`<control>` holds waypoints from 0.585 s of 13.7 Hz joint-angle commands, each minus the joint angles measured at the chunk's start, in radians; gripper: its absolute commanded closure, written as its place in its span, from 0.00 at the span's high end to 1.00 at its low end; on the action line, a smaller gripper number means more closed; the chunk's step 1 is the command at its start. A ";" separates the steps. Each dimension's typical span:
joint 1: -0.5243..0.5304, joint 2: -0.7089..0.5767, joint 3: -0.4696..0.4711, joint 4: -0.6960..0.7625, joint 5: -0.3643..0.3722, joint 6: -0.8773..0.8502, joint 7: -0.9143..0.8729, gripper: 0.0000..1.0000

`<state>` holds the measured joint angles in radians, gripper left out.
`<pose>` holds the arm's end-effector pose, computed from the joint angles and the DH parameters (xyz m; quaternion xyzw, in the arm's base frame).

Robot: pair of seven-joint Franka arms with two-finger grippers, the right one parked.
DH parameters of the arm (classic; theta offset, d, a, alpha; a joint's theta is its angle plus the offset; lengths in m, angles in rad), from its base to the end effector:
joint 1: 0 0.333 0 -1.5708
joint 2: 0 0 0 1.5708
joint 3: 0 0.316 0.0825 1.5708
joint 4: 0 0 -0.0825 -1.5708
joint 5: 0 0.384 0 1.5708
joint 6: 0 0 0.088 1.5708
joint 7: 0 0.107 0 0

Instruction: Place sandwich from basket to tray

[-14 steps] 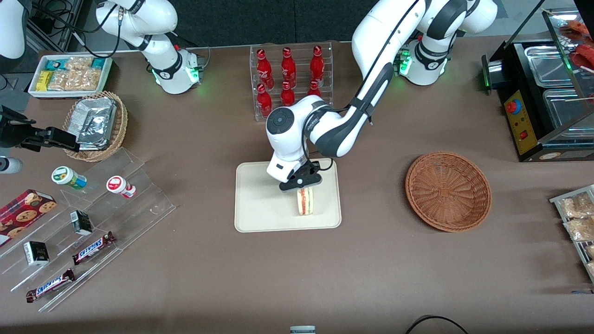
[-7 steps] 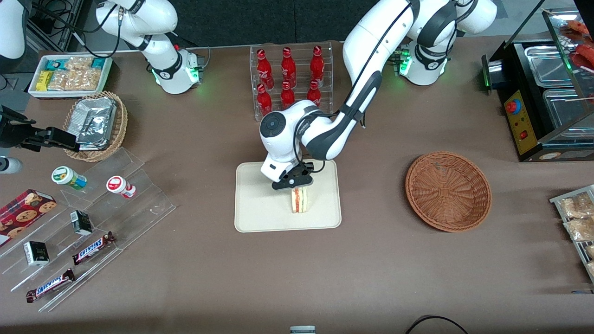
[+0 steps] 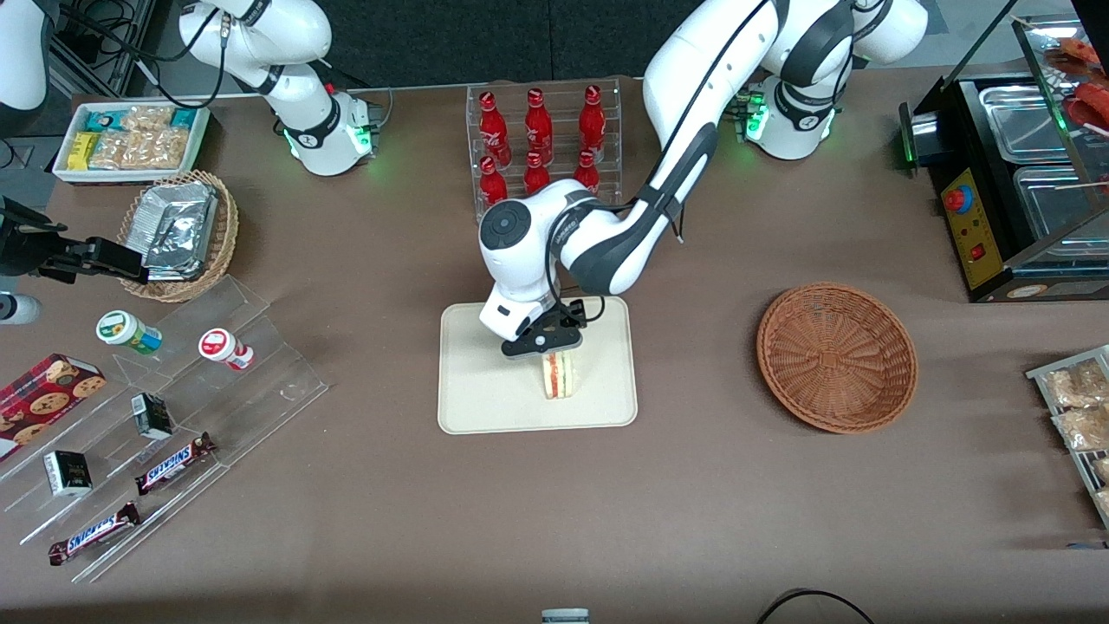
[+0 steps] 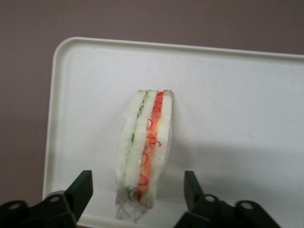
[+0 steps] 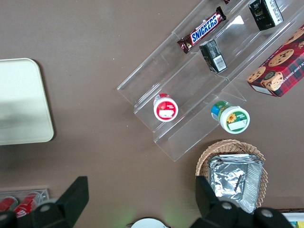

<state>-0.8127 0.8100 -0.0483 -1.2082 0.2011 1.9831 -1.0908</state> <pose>0.5071 -0.5560 0.2905 -0.9939 -0.0798 -0.0515 0.0554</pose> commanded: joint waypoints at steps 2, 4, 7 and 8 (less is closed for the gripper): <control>0.050 -0.132 0.005 0.002 -0.037 -0.121 -0.003 0.99; 0.090 -0.211 0.005 0.001 -0.046 -0.188 -0.001 0.99; 0.194 -0.339 0.004 -0.042 -0.113 -0.289 0.070 0.99; 0.219 -0.385 0.005 -0.069 -0.120 -0.308 0.127 0.99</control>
<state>-0.6459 0.5273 -0.0371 -1.1878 0.1146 1.6998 -1.0381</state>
